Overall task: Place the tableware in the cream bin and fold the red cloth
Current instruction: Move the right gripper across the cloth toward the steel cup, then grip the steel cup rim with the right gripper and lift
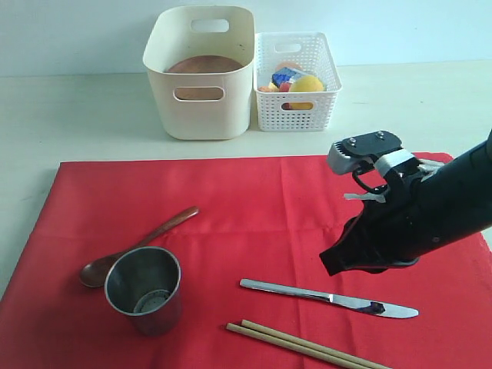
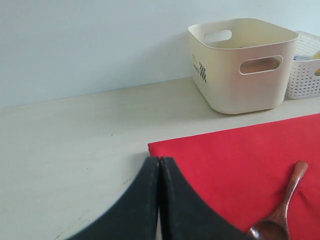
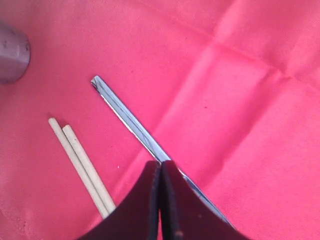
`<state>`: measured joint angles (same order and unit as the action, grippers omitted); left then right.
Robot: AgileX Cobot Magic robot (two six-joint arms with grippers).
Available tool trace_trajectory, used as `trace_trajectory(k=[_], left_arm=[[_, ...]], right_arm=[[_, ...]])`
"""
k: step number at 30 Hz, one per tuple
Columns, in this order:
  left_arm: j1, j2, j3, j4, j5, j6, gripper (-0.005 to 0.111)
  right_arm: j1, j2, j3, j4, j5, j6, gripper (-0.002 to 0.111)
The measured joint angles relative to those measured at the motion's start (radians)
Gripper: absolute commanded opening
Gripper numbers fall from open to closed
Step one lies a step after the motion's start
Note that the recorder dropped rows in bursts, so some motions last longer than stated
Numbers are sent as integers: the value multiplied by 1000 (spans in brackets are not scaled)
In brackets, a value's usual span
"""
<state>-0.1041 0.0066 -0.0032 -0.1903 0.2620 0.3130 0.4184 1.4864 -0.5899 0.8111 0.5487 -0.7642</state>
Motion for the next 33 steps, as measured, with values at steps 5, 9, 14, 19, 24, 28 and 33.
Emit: trace_trajectory(k=[5, 9, 14, 19, 24, 28, 33], left_arm=[[0, 0, 0, 0, 0, 0, 2], [0, 0, 0, 0, 0, 0, 2], [0, 0, 0, 0, 0, 0, 2], [0, 0, 0, 0, 0, 0, 2], [0, 0, 0, 0, 0, 0, 2], [0, 0, 0, 0, 0, 0, 2], [0, 0, 0, 0, 0, 0, 2]], right_arm=[[0, 0, 0, 0, -1, 0, 0], [16, 0, 0, 0, 4, 0, 0], [145, 0, 0, 0, -48, 4, 0], [248, 0, 0, 0, -92, 31, 0], [325, 0, 0, 0, -153, 34, 2], [384, 0, 0, 0, -202, 34, 15], [461, 0, -5, 0, -247, 34, 43]])
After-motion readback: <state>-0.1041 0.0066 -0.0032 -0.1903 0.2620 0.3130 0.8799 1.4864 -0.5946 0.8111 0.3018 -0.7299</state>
